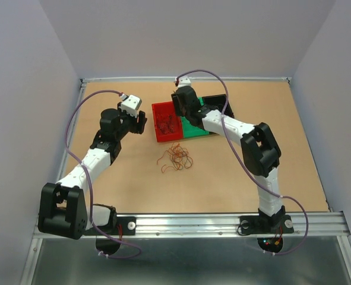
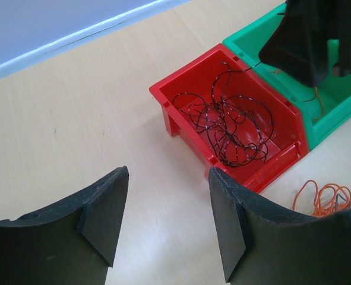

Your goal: Untangle the cables

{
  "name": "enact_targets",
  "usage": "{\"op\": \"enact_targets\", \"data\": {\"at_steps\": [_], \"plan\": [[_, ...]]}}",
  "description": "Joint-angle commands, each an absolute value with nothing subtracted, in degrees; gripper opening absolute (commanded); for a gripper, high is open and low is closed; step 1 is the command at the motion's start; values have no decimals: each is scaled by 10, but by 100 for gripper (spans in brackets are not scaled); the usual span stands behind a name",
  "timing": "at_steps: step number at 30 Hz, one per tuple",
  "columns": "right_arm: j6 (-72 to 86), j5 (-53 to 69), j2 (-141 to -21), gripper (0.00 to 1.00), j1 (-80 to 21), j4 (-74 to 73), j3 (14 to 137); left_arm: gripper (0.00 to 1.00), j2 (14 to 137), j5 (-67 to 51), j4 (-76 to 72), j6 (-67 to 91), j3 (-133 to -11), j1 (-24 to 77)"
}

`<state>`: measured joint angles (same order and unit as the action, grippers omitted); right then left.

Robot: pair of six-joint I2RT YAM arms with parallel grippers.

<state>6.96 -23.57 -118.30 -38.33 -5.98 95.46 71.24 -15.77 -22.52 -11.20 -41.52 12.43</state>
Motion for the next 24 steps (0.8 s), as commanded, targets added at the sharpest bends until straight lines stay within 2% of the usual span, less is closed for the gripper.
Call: {"op": "enact_targets", "data": {"at_steps": [1,3,7,16,24], "plan": [[51,-201,-1202,38,-388,-42,1016,67,713,-165,-250,-120,-426,127],[51,-182,-1212,16,-388,-41,1022,67,715,-167,-249,-122,-427,127],[48,-160,-1225,1,-396,-41,1031,66,717,-167,-246,-122,-428,127],[54,-171,-1241,0,-432,-46,1030,66,738,-168,-239,-123,-436,129],[95,-169,-1320,0,-439,-112,1108,65,754,-158,-231,-120,-448,129]]}}
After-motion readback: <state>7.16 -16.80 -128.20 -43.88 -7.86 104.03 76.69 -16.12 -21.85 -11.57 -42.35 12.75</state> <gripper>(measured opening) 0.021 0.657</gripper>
